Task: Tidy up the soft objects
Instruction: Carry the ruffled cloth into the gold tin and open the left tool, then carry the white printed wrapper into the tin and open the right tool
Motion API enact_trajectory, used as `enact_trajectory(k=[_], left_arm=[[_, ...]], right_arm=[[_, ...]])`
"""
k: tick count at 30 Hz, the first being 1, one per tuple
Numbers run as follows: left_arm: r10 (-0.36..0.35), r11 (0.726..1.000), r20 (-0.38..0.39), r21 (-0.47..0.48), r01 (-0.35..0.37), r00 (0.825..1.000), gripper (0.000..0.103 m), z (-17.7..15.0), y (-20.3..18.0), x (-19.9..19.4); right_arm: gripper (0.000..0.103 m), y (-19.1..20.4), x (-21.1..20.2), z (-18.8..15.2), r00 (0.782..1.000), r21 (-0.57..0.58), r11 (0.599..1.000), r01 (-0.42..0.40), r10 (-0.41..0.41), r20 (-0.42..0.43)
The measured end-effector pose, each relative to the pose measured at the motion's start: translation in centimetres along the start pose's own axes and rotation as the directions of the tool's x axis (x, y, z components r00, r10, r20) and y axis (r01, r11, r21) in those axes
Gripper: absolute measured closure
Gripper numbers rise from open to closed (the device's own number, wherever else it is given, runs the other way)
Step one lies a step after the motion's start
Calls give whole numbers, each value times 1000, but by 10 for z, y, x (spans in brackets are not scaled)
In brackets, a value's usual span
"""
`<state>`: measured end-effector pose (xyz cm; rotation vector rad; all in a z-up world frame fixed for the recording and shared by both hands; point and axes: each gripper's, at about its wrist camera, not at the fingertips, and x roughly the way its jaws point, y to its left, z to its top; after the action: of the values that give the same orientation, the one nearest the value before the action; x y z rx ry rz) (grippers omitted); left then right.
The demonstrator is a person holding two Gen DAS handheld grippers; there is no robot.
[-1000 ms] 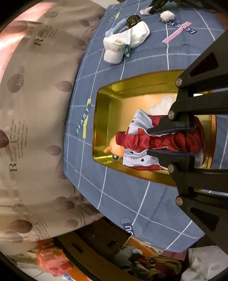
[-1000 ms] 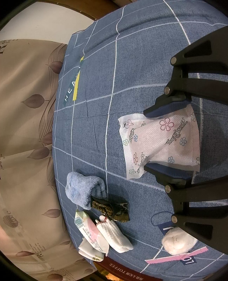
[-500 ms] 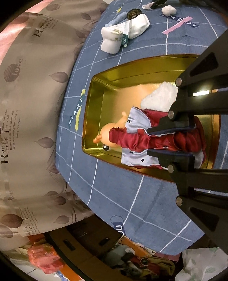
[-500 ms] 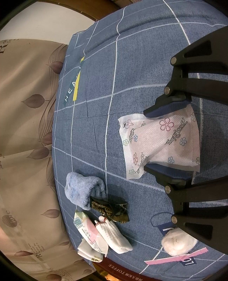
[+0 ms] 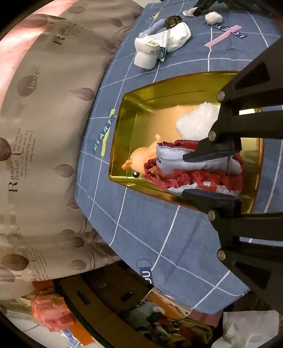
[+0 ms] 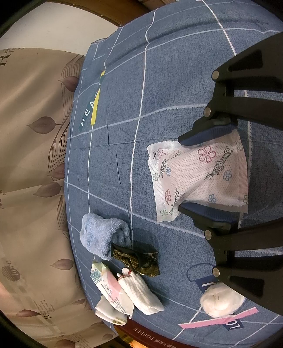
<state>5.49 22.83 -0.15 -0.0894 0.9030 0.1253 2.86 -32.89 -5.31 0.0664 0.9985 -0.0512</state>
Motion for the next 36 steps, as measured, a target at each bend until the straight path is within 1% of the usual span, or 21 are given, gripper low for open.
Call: enact_trajectory(k=[4,9,12,14,16,19,22,25,26,27,28,33,36], left_arm=[[16,1000,27,-13,-15,1000,76,-11,5,-12],[4,1000,25,-27,-4,1000,76,-29,12,-23],[36,999,41,-36,-34,998,74,-38,18,-31],[49,997,55,-59,-46,997,70,-43,24,-37],[52,996,61,-79,-48,997,69,-48,30,-40],[63,993,62,-105,-56,996,68,-51,37,-40],[68,990,59,-126,-60,996,68,-51,43,-39],[110,987,64,-127,-101,992,67,-51,48,-40],[124,985,62,-127,-115,990,63,-51,49,-39],[131,984,57,-129,-123,990,62,-51,50,-39],[134,983,50,-136,-126,990,62,-52,51,-38],[128,978,29,-168,-121,991,62,-53,58,-35],[131,977,31,-176,-123,991,62,-53,61,-34]], right_arm=[[50,-1,0,0,1000,-2,1000,2,-2,0],[51,1,0,-1,1000,-1,1000,2,-2,2],[59,0,-2,-1,1000,-7,1000,0,0,8],[70,1,-4,-1,1000,-16,1000,-2,2,16],[75,1,-6,-2,1000,-31,1000,3,-2,24],[78,4,-6,0,1000,-51,998,20,-19,25],[79,5,-7,1,999,-45,998,32,-31,25],[80,6,-13,3,999,-30,999,31,-30,33],[80,10,-15,4,999,-25,999,26,-25,32],[80,10,-17,5,999,-16,1000,14,-13,32],[80,11,-20,7,999,-7,1000,-3,3,35],[80,40,-34,23,996,-12,999,-42,43,78],[80,63,-47,33,989,-38,994,-101,104,107]])
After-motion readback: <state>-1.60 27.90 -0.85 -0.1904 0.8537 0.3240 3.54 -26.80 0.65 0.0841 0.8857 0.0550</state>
